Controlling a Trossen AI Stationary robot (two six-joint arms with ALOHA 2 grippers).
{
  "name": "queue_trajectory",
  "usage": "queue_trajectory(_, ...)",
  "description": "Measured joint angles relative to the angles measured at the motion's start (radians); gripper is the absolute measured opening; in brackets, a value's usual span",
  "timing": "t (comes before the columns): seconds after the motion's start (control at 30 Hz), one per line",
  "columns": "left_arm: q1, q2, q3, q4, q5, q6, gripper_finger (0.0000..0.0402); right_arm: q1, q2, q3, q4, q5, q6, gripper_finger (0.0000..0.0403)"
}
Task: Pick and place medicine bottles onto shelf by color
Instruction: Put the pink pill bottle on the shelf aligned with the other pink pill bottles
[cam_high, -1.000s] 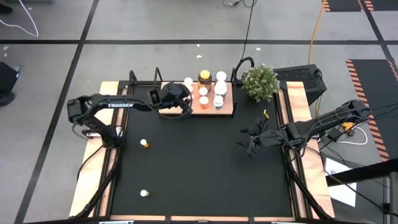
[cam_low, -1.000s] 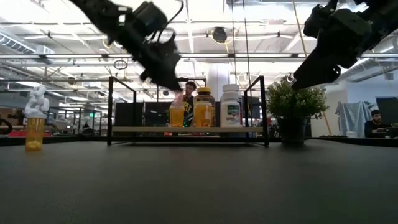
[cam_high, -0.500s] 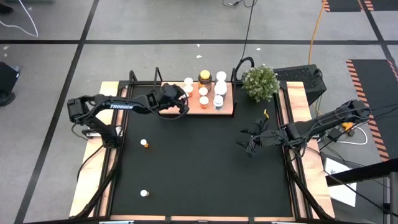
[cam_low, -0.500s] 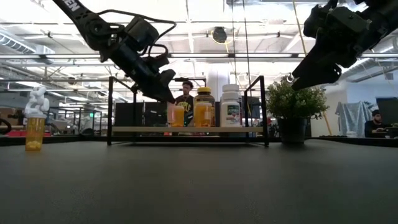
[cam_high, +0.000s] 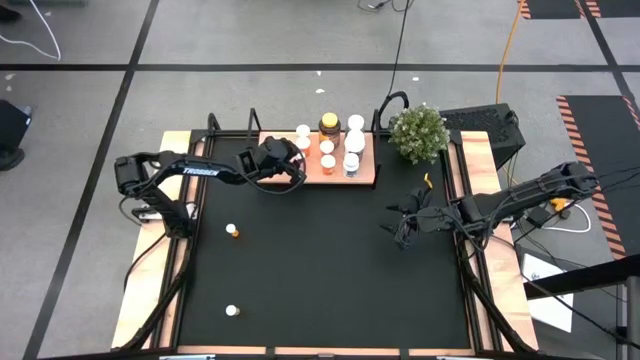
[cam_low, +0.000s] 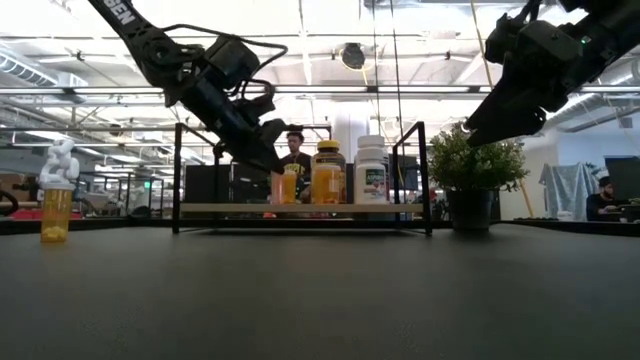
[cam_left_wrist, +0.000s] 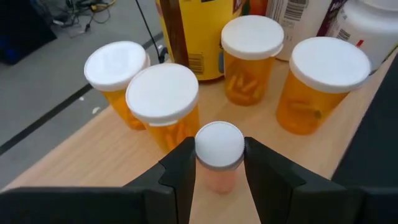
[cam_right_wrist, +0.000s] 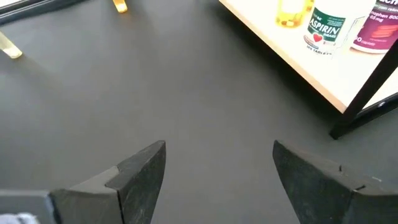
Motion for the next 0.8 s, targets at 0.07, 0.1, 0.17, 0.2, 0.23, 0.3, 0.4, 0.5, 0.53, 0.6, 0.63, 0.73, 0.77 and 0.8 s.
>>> queue_trajectory(0.07, 0.000, 0.000, 0.000, 0.002, 0.001, 0.000, 0.0129, 0.000, 0.000, 0.000, 0.004, 0.000, 0.000, 0.0292)
queue_trajectory(0.1, 0.000, 0.003, 0.000, 0.003, 0.001, -0.001, 0.0129, 0.000, 0.000, 0.000, 0.003, 0.000, 0.000, 0.0292)
queue_trajectory(0.17, 0.000, 0.004, 0.000, 0.004, 0.001, -0.012, 0.0129, 0.000, 0.000, 0.000, 0.003, 0.000, 0.003, 0.0292)
queue_trajectory(0.2, 0.000, 0.004, 0.000, 0.004, 0.001, -0.020, 0.0129, 0.000, 0.000, 0.000, 0.004, -0.001, 0.003, 0.0292)
queue_trajectory(0.23, 0.000, 0.004, 0.000, 0.004, 0.001, -0.024, 0.0129, 0.000, 0.000, 0.000, 0.004, 0.000, 0.003, 0.0292)
queue_trajectory(0.3, 0.000, 0.004, 0.000, 0.004, 0.001, -0.024, 0.0129, 0.000, 0.000, 0.000, 0.006, -0.001, 0.004, 0.0293)
queue_trajectory(0.4, 0.000, 0.004, 0.000, 0.003, 0.001, -0.024, 0.0129, 0.000, 0.000, 0.000, 0.006, -0.001, 0.023, 0.0293)
queue_trajectory(0.5, 0.000, 0.004, 0.000, 0.003, 0.001, -0.025, 0.0130, 0.000, 0.000, 0.000, 0.009, -0.014, 0.032, 0.0293)
queue_trajectory(0.53, 0.000, 0.004, 0.000, 0.003, 0.001, -0.026, 0.0130, -0.001, 0.000, 0.000, 0.011, -0.025, 0.042, 0.0293)
queue_trajectory(0.6, 0.000, 0.004, 0.000, 0.003, 0.001, -0.026, 0.0130, -0.005, 0.000, 0.000, 0.011, -0.028, 0.074, 0.0293)
queue_trajectory(0.63, 0.000, 0.004, 0.000, 0.003, 0.000, -0.026, 0.0130, -0.006, 0.000, 0.000, 0.012, -0.028, 0.092, 0.0293)
queue_trajectory(0.73, -0.001, -0.001, 0.000, -0.003, 0.001, -0.023, 0.0131, -0.006, 0.000, 0.000, 0.012, -0.028, 0.131, 0.0293)
queue_trajectory(0.77, -0.001, -0.002, 0.000, -0.003, 0.001, -0.020, 0.0135, -0.006, 0.000, 0.000, 0.013, -0.028, 0.144, 0.0293)
queue_trajectory(0.8, -0.001, -0.002, 0.000, 0.001, 0.001, -0.014, 0.0141, -0.006, 0.000, 0.000, 0.014, -0.031, 0.162, 0.0293)
